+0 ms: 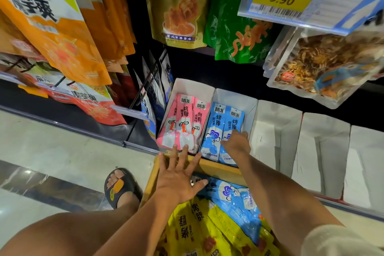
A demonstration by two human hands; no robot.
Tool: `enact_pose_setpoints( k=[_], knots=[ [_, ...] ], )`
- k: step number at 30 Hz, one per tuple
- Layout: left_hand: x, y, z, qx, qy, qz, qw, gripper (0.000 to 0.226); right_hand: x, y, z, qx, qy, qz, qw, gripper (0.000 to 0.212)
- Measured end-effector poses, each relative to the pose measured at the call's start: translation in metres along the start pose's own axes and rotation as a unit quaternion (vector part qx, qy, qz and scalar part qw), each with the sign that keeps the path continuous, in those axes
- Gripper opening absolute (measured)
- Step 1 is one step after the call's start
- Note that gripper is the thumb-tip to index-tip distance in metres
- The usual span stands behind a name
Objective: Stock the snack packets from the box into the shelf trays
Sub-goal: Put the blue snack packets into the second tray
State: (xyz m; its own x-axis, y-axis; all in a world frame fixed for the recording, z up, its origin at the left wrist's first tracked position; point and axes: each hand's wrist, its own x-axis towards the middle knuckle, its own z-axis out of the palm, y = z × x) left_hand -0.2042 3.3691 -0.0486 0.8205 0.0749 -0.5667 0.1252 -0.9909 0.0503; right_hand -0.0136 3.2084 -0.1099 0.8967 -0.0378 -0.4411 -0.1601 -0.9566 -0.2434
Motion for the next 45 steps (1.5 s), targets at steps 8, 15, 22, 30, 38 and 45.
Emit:
enact_pose_setpoints(
  k=[8, 15, 22, 30, 38, 45],
  knots=[
    [0.000, 0.000, -0.004, 0.000, -0.019, -0.006, 1.000, 0.086, -0.009, 0.004, -0.015, 0.015, 0.000, -0.039, 0.999, 0.065],
    [-0.005, 0.002, -0.021, -0.028, -0.042, -0.014, 0.999, 0.083, -0.042, 0.022, -0.050, 0.061, 0.011, -0.110, 0.992, 0.066],
    [-0.015, 0.009, -0.025, -0.063, -0.023, 0.020, 0.998, 0.071, -0.087, 0.054, -0.080, 0.091, 0.058, -0.194, 0.975, 0.054],
    [-0.016, 0.013, -0.019, -0.051, -0.026, 0.047, 0.997, 0.072, -0.135, 0.119, -0.062, 0.138, 0.071, -0.215, 0.964, 0.013],
    [-0.008, 0.011, -0.010, -0.022, -0.031, 0.050, 0.998, 0.074, -0.135, 0.147, 0.004, 0.059, -0.098, -0.202, 0.973, 0.013],
    [-0.004, 0.010, -0.009, -0.014, -0.038, 0.052, 0.998, 0.074, -0.112, 0.146, 0.045, -0.019, -0.209, -0.154, 0.966, 0.056]
  ],
)
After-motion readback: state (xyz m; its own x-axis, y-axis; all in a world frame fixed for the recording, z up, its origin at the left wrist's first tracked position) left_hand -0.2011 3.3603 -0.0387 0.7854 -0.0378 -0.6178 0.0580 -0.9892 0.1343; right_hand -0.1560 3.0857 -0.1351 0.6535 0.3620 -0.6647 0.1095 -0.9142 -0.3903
